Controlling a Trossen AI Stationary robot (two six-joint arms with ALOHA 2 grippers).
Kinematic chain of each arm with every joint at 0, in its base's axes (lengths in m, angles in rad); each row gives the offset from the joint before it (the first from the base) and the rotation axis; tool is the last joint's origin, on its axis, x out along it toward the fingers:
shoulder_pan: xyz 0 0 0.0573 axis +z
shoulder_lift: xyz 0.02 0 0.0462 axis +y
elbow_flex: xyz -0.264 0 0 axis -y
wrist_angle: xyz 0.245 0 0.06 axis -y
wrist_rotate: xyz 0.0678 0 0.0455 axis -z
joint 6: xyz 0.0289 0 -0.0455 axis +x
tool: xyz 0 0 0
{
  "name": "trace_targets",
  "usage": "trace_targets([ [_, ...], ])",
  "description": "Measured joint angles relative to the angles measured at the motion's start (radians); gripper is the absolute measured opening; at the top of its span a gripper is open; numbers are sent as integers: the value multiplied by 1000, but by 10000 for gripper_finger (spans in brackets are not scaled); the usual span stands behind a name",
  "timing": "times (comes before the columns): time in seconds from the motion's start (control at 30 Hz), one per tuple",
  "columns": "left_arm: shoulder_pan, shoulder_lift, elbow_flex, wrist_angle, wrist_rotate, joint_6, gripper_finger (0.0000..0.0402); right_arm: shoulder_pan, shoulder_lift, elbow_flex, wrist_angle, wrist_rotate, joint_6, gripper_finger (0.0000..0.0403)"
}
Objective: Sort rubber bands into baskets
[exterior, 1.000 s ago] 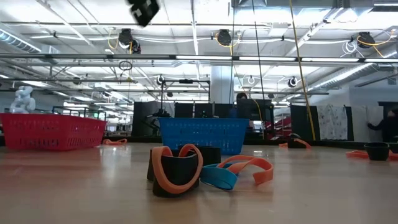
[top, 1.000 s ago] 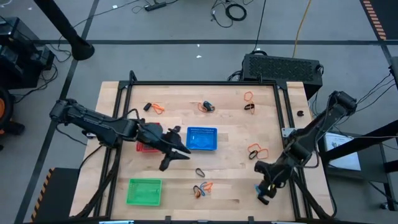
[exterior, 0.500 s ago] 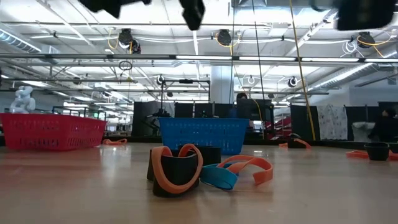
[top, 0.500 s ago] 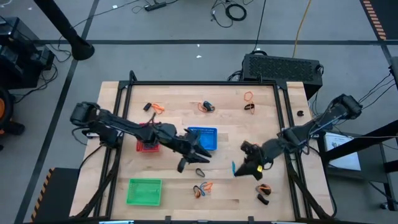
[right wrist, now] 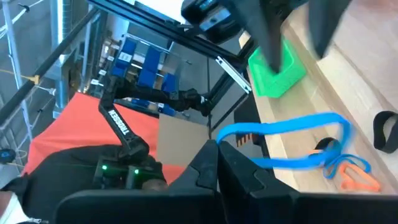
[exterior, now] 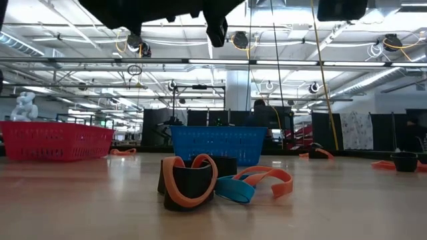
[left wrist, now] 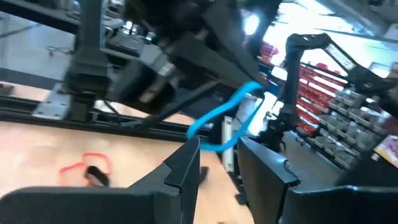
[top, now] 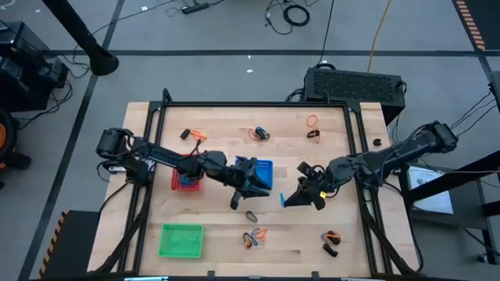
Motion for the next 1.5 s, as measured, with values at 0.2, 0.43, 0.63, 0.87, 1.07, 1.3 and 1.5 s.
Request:
trace_targets([
  [0.2,25,0,0,-1,24,5,114,-25,43,0,88,-44,6,0],
  [0.43,30,0,0,-3,37,31,114,-69,111,0,168,-104,5,0],
  [0.63,29,0,0,-35,39,58,114,-105,142,0,219,-132,18,0],
  [0.87,29,0,0,-52,25,85,114,-141,148,0,223,-136,33,0],
  [1.07,32,0,0,-75,-51,111,114,-167,152,0,222,-136,90,0],
  [1.3,45,1,0,-76,-113,112,110,-176,160,0,219,-136,105,0],
  [1.5,55,1,0,-78,-113,111,27,-183,161,0,219,-136,93,0],
])
